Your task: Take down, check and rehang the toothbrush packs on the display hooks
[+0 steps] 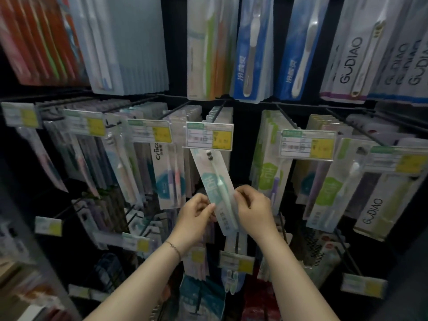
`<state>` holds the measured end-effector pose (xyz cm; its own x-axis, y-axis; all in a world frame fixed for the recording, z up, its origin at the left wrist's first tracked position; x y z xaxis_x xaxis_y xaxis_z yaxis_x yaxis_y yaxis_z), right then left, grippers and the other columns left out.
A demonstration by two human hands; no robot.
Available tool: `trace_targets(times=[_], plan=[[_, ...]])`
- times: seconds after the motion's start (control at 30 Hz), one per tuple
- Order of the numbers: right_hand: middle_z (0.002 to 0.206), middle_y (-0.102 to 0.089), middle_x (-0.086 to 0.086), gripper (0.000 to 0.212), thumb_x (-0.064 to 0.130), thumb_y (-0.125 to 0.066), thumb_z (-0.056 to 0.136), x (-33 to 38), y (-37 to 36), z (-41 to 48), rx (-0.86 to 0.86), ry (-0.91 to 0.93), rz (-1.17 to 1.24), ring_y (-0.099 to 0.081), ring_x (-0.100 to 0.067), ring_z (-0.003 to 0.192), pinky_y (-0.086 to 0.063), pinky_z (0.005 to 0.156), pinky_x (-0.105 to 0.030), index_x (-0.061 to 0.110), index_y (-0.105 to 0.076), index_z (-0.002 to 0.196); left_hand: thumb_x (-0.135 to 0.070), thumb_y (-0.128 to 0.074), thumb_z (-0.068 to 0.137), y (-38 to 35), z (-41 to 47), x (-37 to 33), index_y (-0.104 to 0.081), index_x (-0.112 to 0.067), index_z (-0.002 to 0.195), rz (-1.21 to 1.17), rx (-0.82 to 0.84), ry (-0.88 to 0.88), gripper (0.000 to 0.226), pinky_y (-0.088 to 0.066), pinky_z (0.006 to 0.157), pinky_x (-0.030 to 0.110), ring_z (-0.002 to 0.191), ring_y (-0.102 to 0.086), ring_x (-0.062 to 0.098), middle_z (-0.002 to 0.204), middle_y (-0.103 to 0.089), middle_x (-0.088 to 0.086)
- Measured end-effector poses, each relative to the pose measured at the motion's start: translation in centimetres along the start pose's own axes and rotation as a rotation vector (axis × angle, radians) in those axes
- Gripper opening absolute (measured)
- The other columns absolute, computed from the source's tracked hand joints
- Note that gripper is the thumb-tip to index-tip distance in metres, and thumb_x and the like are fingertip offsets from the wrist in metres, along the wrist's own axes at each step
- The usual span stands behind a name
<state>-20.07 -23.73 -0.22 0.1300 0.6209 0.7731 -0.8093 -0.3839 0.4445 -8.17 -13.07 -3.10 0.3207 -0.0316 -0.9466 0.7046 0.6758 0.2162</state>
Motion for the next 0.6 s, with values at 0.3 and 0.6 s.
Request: trace_targets(times=[0.3, 0.6], plan=[[0.064, -0.055, 0.005, 0.019, 0.015, -0.048, 0.099, 1.0, -1.3, 0.6, -0.140, 0.060, 0.025, -0.053, -0.009, 0.058, -0.037, 0.051, -0.021, 0.012, -0.059, 0.083, -0.014, -0.061, 0.092, 2.1, 2.4, -0.6, -0.063, -0.013, 0.088, 0.026, -0.044, -0.117, 0.005, -0.057, 0.077, 0.042, 0.081, -0.067, 0.025, 0.085, -0.069, 0.010], [0.062, -0.058, -0.003, 0.020, 0.019, -0.046, 0.101, 0.1, -1.9, 0.4, -0.106, 0.012, -0.007, -0.059, -0.019, 0.057, -0.047, 0.057, -0.039, 0.015, -0.057, 0.084, -0.019, -0.060, 0.093, 2.4, 2.5, -0.6, -0.064, -0.017, 0.089, 0.224, -0.004, -0.234, 0.006, -0.056, 0.075, 0.041, 0.077, -0.065, 0.018, 0.079, -0.067, 0.001]])
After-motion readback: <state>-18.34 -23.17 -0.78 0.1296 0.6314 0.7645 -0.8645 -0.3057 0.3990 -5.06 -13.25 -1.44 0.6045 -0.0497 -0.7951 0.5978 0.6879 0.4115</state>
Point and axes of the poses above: each hand's wrist, its own z-axis towards the middle knuckle, its own y-axis out of the back of the hand, x = y × z, the point moved 4 cm from there along z, towards the middle knuckle
